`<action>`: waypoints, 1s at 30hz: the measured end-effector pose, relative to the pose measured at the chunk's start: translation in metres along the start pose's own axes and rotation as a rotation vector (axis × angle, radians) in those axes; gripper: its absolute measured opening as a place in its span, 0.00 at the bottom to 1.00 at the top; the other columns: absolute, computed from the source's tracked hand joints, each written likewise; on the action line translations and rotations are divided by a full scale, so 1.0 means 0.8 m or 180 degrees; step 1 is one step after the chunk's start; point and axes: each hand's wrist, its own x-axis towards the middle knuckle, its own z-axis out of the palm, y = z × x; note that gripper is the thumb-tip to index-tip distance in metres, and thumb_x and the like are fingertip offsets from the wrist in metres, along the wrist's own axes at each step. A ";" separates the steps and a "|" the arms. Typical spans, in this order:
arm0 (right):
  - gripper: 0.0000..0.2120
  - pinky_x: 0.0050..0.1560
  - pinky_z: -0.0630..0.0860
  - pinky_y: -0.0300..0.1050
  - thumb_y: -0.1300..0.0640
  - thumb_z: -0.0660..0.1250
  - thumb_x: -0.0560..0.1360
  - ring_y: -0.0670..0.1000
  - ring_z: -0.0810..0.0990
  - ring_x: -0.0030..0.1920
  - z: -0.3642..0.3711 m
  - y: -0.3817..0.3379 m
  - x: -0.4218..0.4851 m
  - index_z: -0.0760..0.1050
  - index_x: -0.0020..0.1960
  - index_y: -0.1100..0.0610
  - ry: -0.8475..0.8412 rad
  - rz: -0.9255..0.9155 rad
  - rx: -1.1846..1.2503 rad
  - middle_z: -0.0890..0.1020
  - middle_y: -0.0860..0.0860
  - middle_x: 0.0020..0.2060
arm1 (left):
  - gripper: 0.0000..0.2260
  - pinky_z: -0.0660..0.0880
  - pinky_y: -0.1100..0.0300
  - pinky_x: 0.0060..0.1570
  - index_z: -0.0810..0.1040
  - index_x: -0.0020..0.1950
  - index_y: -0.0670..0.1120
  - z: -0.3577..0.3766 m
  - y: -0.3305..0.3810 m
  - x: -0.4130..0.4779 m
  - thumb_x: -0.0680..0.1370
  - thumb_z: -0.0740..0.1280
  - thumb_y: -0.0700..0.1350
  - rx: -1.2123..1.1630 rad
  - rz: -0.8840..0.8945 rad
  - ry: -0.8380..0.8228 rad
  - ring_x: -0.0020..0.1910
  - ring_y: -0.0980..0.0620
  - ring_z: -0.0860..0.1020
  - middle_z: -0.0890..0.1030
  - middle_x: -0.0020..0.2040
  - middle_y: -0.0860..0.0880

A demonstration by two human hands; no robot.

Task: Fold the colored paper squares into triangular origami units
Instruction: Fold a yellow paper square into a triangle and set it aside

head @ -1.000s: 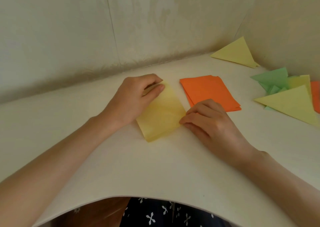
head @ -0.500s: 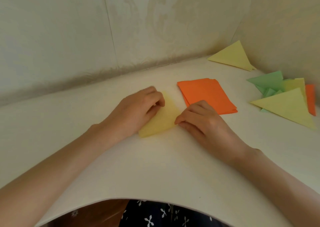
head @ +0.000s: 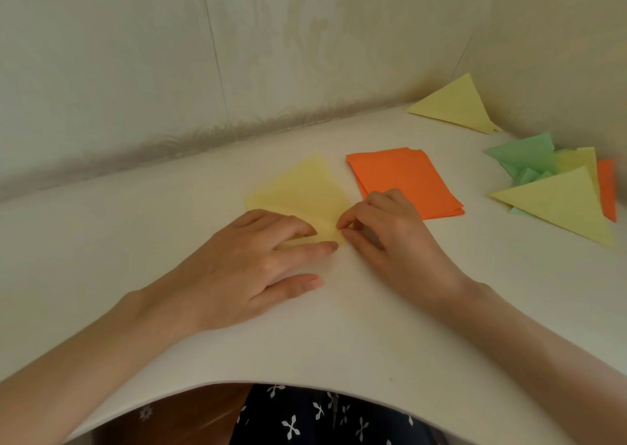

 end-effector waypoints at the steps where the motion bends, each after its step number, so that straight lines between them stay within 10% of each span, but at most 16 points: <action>1: 0.07 0.42 0.70 0.50 0.56 0.63 0.74 0.54 0.71 0.41 0.000 0.000 0.000 0.79 0.46 0.57 0.0015 0.0044 -0.0027 0.71 0.45 0.38 | 0.22 0.67 0.58 0.57 0.75 0.66 0.49 0.001 0.001 0.000 0.82 0.50 0.57 0.0065 -0.0002 -0.0025 0.54 0.51 0.73 0.77 0.57 0.48; 13: 0.16 0.54 0.64 0.48 0.55 0.64 0.74 0.55 0.68 0.50 -0.007 0.000 0.001 0.73 0.61 0.55 -0.0273 0.0801 0.0116 0.70 0.49 0.46 | 0.18 0.66 0.57 0.43 0.82 0.41 0.46 -0.008 0.014 0.009 0.81 0.57 0.50 0.0652 0.0210 0.0381 0.41 0.49 0.74 0.78 0.43 0.49; 18: 0.19 0.56 0.61 0.43 0.56 0.66 0.76 0.55 0.68 0.54 -0.010 0.002 0.001 0.70 0.66 0.56 -0.0370 0.0871 0.0113 0.69 0.48 0.49 | 0.22 0.65 0.56 0.39 0.80 0.57 0.48 0.004 0.026 0.039 0.80 0.51 0.58 0.0611 -0.0009 0.0092 0.39 0.50 0.72 0.74 0.41 0.50; 30: 0.15 0.60 0.61 0.43 0.58 0.65 0.77 0.50 0.62 0.54 -0.011 0.001 0.001 0.74 0.63 0.51 -0.0342 0.0841 0.0299 0.68 0.47 0.49 | 0.19 0.67 0.55 0.46 0.81 0.58 0.46 -0.010 0.020 -0.030 0.81 0.55 0.53 0.0656 -0.0029 0.0149 0.48 0.50 0.76 0.80 0.52 0.50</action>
